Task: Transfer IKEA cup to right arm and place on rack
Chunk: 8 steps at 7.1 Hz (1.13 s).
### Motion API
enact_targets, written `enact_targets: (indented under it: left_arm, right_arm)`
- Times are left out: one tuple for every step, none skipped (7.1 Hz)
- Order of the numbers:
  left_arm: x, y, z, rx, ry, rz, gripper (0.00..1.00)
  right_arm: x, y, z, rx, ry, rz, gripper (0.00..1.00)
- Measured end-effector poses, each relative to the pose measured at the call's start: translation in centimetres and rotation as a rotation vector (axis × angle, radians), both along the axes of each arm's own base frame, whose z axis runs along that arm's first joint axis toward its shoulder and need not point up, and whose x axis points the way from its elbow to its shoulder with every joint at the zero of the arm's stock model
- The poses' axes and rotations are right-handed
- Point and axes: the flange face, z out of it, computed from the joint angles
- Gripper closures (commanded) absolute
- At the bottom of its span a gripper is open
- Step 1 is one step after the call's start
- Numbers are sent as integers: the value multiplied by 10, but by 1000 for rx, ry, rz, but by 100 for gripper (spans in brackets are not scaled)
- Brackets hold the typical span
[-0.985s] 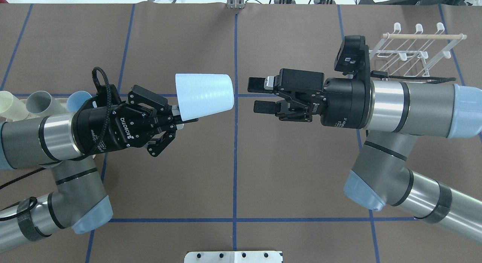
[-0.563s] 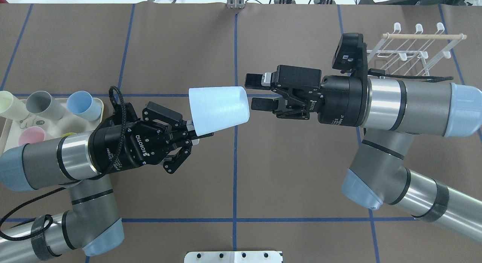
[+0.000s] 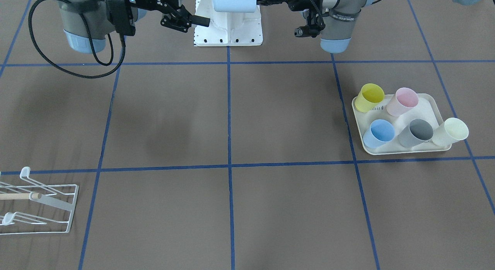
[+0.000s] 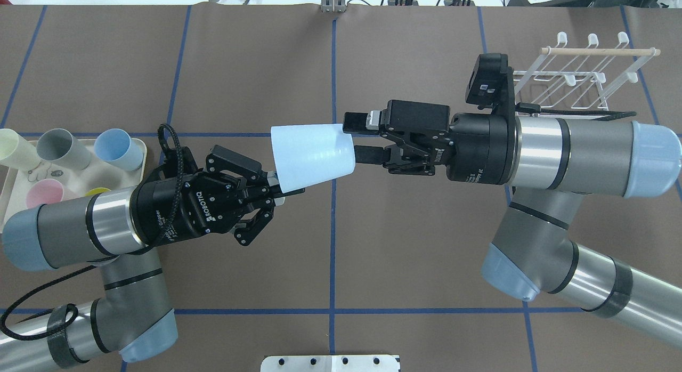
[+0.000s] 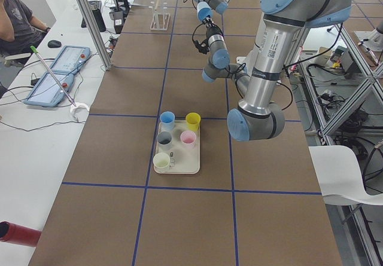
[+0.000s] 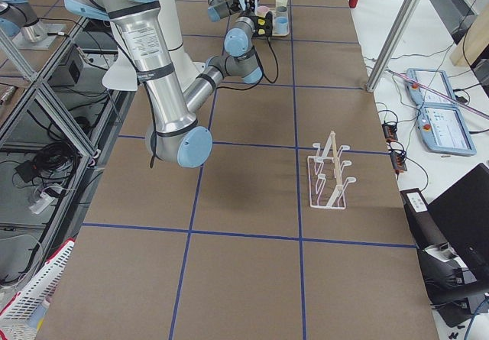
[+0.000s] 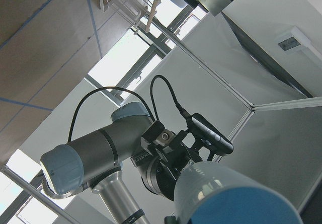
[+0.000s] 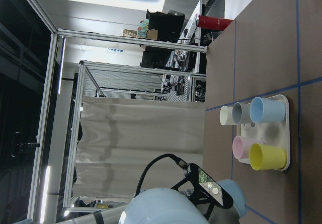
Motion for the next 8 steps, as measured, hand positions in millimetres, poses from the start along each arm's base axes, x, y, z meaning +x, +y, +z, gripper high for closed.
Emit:
enact_targets:
  left_arm:
    - [0, 0, 0, 0, 1, 0, 100]
    - [1, 0, -1, 1, 2, 0, 100]
    - [2, -1, -3, 2, 5, 0, 100]
    - [5, -2, -5, 1, 5, 0, 100]
    - [9, -4, -4, -2, 1, 0, 100]
    - [10, -5, -4, -5, -1, -1, 100]
    - [10, -5, -4, -6, -1, -1, 100]
    - [10, -5, -4, -7, 0, 0, 100]
  right_arm:
    - [-3, 3, 0, -1, 0, -10, 1]
    - [-6, 5, 0, -1, 0, -16, 1]
    - [-7, 7, 0, -1, -1, -20, 1]
    - [-8, 7, -1, 0, -2, -21, 1]
    - [-8, 8, -2, 0, -4, -21, 1]
    - [-8, 8, -3, 1, -7, -20, 1]
    - [-8, 7, -5, 3, -10, -18, 2]
    - [-8, 7, -5, 2, -11, -17, 2]
